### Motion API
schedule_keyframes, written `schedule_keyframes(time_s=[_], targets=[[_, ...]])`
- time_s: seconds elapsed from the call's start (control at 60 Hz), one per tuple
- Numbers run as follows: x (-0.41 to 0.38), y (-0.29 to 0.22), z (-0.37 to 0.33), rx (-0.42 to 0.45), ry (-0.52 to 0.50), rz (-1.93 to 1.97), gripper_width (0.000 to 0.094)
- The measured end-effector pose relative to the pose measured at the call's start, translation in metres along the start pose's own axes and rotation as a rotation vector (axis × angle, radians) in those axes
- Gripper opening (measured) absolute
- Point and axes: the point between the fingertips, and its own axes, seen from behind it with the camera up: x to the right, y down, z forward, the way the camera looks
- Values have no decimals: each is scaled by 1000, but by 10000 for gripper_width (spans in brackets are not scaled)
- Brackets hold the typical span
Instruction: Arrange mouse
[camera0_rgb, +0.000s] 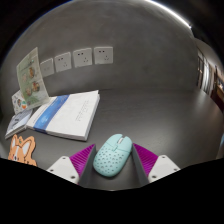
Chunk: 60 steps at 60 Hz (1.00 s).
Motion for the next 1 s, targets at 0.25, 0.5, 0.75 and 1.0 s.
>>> schedule_keyframes(time_s=[0.25,0.5,0.75,1.0], targets=[[11,2,-18,-12,24,3,484],[-102,-111,-161,305,-6,-53,477],[-319,-38,-171,217,-115,-151,475],[-375,69,-103,29,-128,-220,476]])
